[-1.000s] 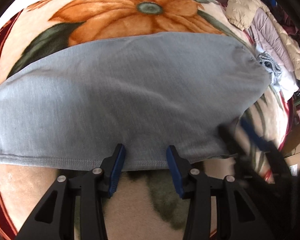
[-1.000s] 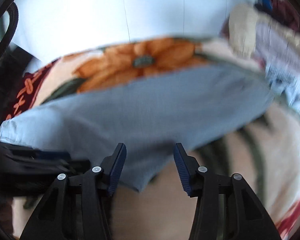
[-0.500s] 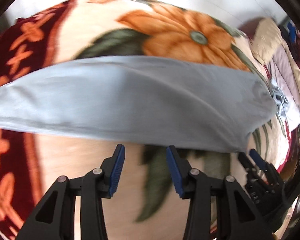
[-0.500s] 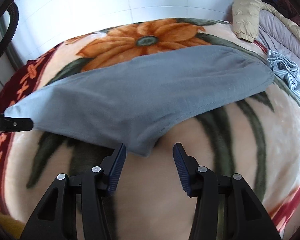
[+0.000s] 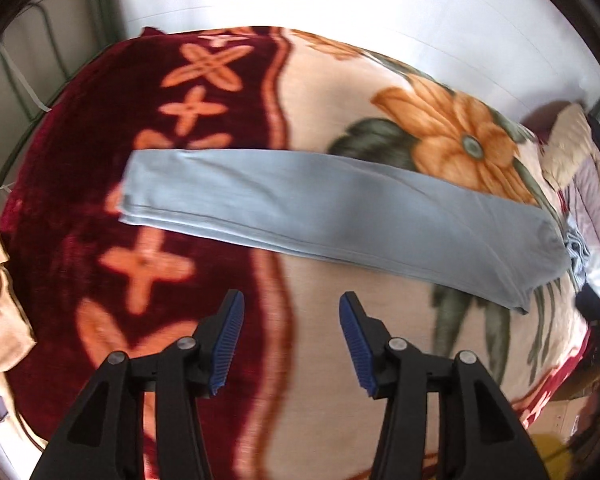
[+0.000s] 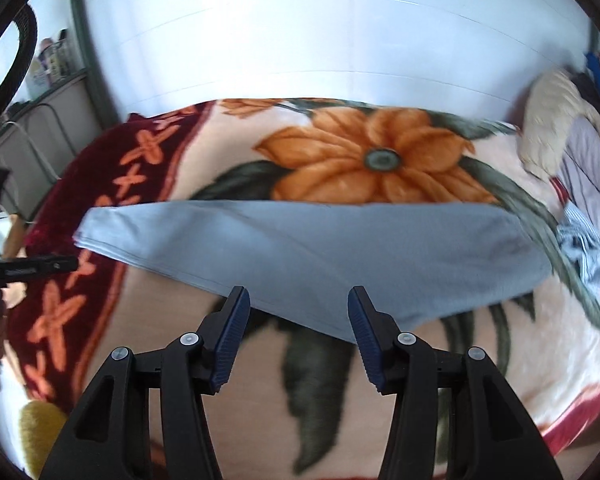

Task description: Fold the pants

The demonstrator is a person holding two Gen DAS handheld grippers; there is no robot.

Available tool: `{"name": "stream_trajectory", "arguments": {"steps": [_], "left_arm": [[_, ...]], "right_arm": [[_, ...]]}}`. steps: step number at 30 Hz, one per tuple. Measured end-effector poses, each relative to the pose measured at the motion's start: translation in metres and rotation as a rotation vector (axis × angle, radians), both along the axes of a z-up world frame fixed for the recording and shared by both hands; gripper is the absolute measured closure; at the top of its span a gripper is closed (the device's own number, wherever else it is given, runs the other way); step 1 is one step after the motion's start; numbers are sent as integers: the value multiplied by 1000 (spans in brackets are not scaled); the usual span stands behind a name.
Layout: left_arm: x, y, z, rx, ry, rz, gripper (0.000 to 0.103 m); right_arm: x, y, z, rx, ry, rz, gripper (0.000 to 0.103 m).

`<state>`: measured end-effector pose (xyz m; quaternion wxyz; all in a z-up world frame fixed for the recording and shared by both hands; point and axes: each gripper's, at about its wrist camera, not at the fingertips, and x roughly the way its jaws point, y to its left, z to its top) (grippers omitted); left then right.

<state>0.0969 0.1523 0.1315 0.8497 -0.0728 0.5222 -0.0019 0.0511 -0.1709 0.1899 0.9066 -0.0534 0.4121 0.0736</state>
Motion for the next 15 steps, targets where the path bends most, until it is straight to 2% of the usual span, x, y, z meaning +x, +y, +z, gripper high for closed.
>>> {"name": "stream_trajectory", "arguments": {"steps": [2, 3, 5, 8, 10, 15], "left_arm": [[3, 18, -1, 5, -4, 18, 50], [6, 29, -2, 9, -9, 32, 50], [10, 42, -5, 5, -16, 52, 50], [17, 60, -14, -24, -16, 92, 48], [21, 72, -22, -46, -11, 135, 43], [38, 97, -45, -81, 28, 233, 39]], "right_arm": [[-5, 14, 10, -213, -68, 14, 46], [-7, 18, 14, -249, -70, 28, 39], [-6, 18, 16, -199, -25, 75, 37], [-5, 19, 12, -184, -11, 72, 37], [0, 19, 5, -171, 5, 73, 37], [4, 17, -11, -90, 38, 91, 37]]}}
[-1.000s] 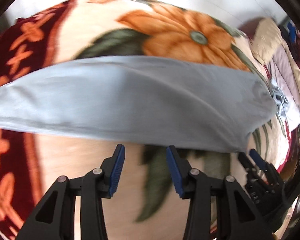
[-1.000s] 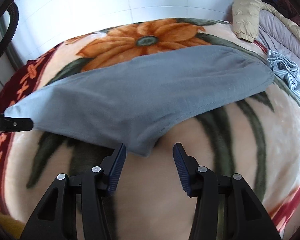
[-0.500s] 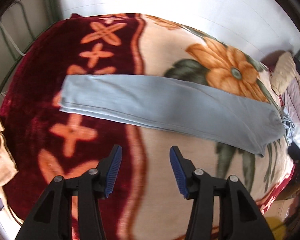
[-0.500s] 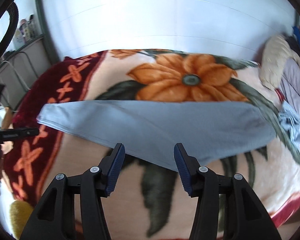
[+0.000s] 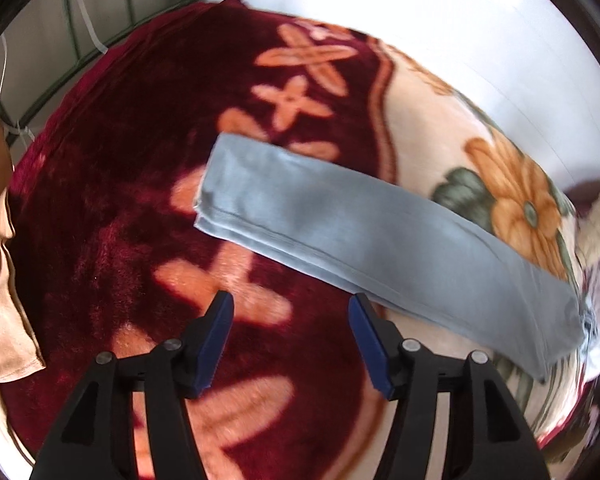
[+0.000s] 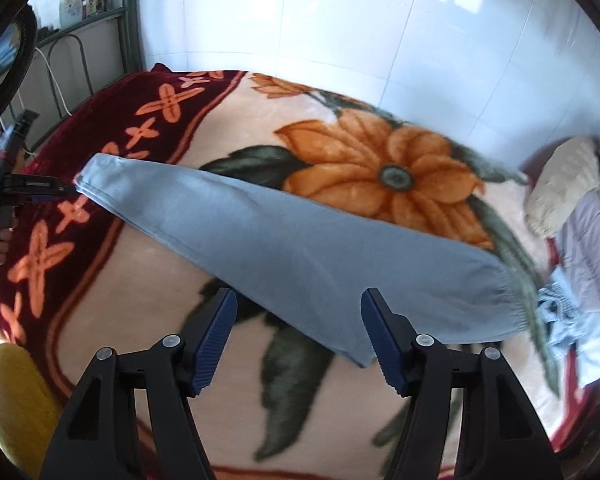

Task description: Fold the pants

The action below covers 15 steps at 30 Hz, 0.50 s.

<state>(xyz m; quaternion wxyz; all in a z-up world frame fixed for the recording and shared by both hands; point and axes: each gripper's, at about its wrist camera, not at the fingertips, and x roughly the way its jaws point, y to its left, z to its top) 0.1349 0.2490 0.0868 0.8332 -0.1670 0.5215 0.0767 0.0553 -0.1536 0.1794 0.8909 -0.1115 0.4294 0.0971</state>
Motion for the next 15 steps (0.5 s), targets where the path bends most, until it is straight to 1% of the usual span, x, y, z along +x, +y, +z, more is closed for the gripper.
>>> {"name": "stream_trajectory", "arguments": {"steps": [2, 6, 9, 10, 12, 15], "left_arm": [[8, 8, -10, -4, 17, 36, 34], [25, 21, -29, 11, 46, 118, 31], [38, 29, -44, -38, 60, 158, 31], [41, 32, -49, -64, 58, 177, 31], [46, 36, -55, -90, 45, 215, 31], [54, 36, -59, -71, 18, 251, 28]], "right_arm": [[2, -2, -5, 24, 8, 2, 37], [5, -11, -18, 79, 24, 0, 37], [5, -20, -33, 108, 40, -19, 37], [5, -22, -36, 110, 42, -22, 37], [2, -29, -47, 105, 42, -35, 37], [-2, -37, -60, 96, 42, -51, 37]]}}
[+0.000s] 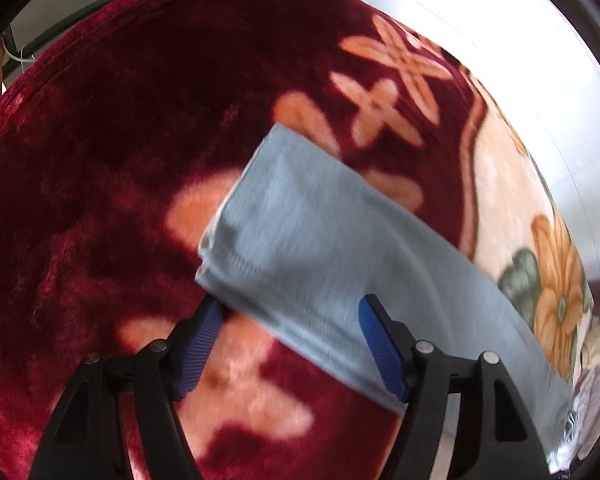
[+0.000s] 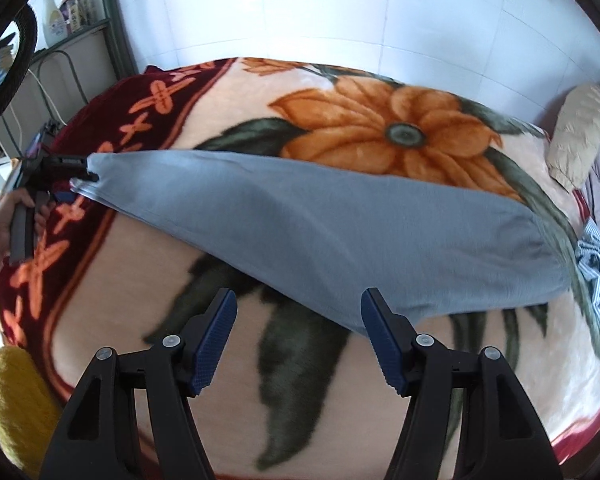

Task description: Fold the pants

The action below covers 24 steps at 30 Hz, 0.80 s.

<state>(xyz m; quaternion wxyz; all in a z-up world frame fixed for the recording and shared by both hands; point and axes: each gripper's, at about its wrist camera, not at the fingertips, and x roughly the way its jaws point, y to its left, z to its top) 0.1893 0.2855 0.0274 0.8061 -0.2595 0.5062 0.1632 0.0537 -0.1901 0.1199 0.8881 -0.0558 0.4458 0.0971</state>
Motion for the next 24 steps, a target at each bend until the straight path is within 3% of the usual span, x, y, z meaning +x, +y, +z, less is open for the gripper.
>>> {"name": "stream_trajectory", "arguments": {"steps": [4, 6, 8, 10, 18, 24], "left_arm": [[13, -6, -2, 71, -5, -3, 27], [15, -10, -2, 118, -8, 9, 38], [17, -10, 0, 151, -16, 16, 68], [18, -11, 4, 117, -52, -20, 85], [10, -51, 62, 230, -155, -180, 87], [6, -112, 104, 240, -208, -320, 87]], "right_arm": [[-5, -11, -16, 14, 0, -34, 37], [-8, -18, -20, 42, 1, -53, 37], [-10, -24, -22, 66, -2, -68, 37], [-12, -29, -22, 76, -9, -80, 37], [-19, -52, -19, 148, -35, -138, 37], [-27, -59, -17, 204, -55, -150, 37]]}}
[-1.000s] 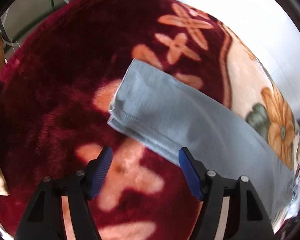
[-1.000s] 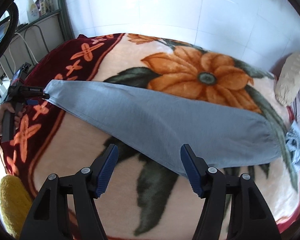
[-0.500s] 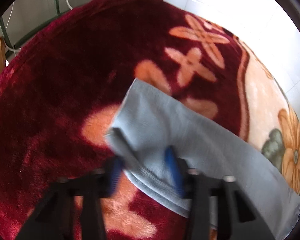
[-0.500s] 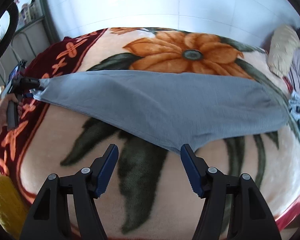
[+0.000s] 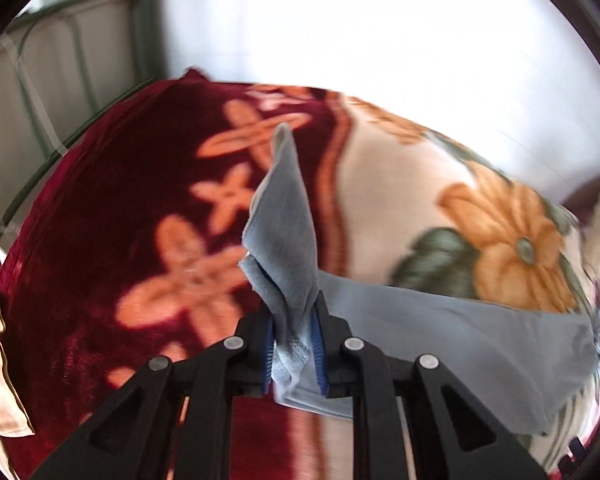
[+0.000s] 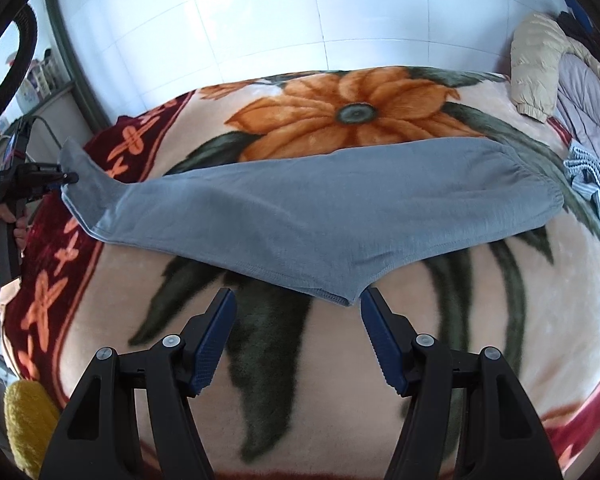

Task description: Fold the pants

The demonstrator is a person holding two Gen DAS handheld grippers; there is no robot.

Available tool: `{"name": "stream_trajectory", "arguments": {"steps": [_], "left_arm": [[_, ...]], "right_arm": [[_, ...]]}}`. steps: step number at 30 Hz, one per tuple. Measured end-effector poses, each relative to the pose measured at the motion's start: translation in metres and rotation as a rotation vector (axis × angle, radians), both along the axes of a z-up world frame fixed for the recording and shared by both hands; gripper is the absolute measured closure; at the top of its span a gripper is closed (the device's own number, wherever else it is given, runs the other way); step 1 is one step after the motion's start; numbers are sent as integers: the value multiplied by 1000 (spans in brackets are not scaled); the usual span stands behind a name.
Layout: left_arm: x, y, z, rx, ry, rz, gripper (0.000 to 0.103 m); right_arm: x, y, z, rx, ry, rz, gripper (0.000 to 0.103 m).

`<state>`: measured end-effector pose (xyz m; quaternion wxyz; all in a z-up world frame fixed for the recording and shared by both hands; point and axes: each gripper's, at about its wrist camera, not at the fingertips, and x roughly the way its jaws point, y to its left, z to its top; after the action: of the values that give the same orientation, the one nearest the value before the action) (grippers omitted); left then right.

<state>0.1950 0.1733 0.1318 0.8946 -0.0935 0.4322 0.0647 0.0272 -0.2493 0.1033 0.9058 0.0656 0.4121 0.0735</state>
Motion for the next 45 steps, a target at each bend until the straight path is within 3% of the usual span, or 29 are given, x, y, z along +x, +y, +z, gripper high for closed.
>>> {"name": "stream_trajectory", "arguments": {"steps": [8, 12, 21, 25, 28, 33, 38, 42, 45], "left_arm": [[3, -109, 13, 22, 28, -206, 86], [9, -158, 3, 6, 71, -283, 86], [22, -256, -35, 76, 147, -416, 86], [25, -279, -52, 88, 182, -444, 81], [22, -292, -62, 69, 207, -479, 70], [12, -307, -60, 74, 181, -531, 63], [9, -304, -62, 0, 168, -529, 61], [9, -304, -82, -115, 227, -513, 61], [6, -310, -94, -113, 240, -506, 60]], "right_arm": [[-8, -21, 3, 77, -27, -35, 37], [-10, -38, 3, 122, -32, -67, 37], [-18, -75, -4, 192, -33, -138, 37], [-20, -90, -6, 210, -33, -165, 37], [-20, -99, -7, 215, -33, -179, 37], [-15, -119, -7, 199, -38, -214, 37], [3, -153, -8, 142, -24, -275, 37], [22, -184, -13, 123, 1, -339, 37], [38, -212, -20, 162, 31, -409, 37]]}}
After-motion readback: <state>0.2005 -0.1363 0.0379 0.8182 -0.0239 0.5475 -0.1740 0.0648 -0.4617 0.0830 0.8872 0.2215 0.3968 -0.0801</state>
